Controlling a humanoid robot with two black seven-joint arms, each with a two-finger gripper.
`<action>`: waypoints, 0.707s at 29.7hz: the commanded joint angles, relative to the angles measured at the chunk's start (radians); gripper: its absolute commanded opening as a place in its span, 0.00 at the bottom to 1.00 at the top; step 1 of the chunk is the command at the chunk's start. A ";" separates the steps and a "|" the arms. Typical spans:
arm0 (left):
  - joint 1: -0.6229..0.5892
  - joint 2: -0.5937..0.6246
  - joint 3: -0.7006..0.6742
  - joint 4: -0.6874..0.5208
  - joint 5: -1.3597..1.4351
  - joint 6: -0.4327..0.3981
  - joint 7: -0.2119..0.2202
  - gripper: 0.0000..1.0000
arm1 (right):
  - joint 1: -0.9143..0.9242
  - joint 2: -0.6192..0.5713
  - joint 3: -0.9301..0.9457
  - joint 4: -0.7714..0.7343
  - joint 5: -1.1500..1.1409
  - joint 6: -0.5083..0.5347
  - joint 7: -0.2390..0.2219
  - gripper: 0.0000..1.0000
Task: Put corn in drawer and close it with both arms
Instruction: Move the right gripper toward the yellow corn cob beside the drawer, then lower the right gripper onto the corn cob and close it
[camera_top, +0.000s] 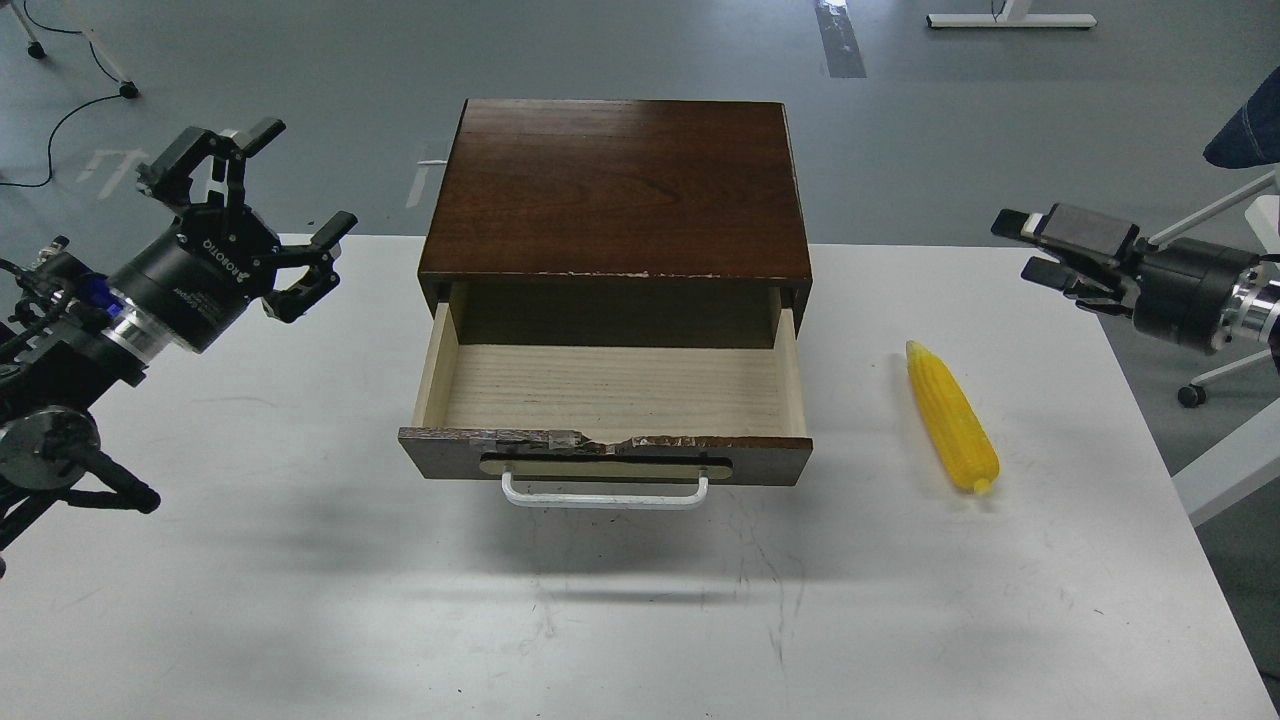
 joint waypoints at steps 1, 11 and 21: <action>0.000 -0.001 0.002 -0.003 0.003 0.000 0.000 0.99 | 0.003 0.019 -0.154 -0.019 -0.079 -0.128 0.000 1.00; 0.001 -0.001 0.002 -0.005 0.004 0.000 0.000 0.99 | 0.050 0.117 -0.280 -0.132 -0.081 -0.163 0.000 1.00; 0.001 -0.001 0.002 -0.005 0.024 0.000 0.000 0.99 | 0.054 0.184 -0.326 -0.189 -0.081 -0.163 0.000 0.99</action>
